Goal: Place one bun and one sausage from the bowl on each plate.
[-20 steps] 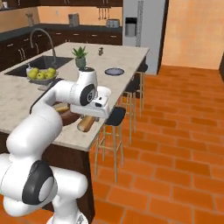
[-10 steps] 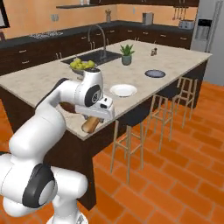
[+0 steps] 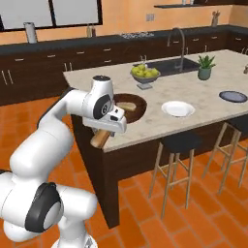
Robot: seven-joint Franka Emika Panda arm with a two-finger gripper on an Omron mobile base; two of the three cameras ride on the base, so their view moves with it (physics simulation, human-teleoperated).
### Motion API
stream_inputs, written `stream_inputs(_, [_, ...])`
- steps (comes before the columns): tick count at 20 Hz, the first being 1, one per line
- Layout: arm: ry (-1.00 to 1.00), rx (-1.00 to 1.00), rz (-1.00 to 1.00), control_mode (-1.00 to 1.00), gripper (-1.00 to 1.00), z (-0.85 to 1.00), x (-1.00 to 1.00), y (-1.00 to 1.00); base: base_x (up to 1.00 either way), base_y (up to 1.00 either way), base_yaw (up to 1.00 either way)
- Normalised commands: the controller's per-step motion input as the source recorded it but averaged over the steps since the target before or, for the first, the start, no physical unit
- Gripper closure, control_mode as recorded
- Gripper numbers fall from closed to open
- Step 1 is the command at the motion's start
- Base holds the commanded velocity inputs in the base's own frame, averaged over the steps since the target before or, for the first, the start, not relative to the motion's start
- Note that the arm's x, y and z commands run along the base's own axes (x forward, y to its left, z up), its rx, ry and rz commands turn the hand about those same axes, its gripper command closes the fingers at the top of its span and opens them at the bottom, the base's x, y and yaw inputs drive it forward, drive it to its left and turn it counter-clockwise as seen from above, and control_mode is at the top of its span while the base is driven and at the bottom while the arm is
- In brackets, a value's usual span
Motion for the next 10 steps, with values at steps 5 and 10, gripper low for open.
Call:
stream_inputs(5, [0.0, 0.0, 0.0, 1.0, 1.0, 0.0, 0.0, 0.0, 0.0, -0.87, 0.66])
stream_inputs(10, [0.0, 0.0, 0.0, 1.0, 1.0, 0.0, 0.0, 0.0, 0.0, -0.99, 0.49])
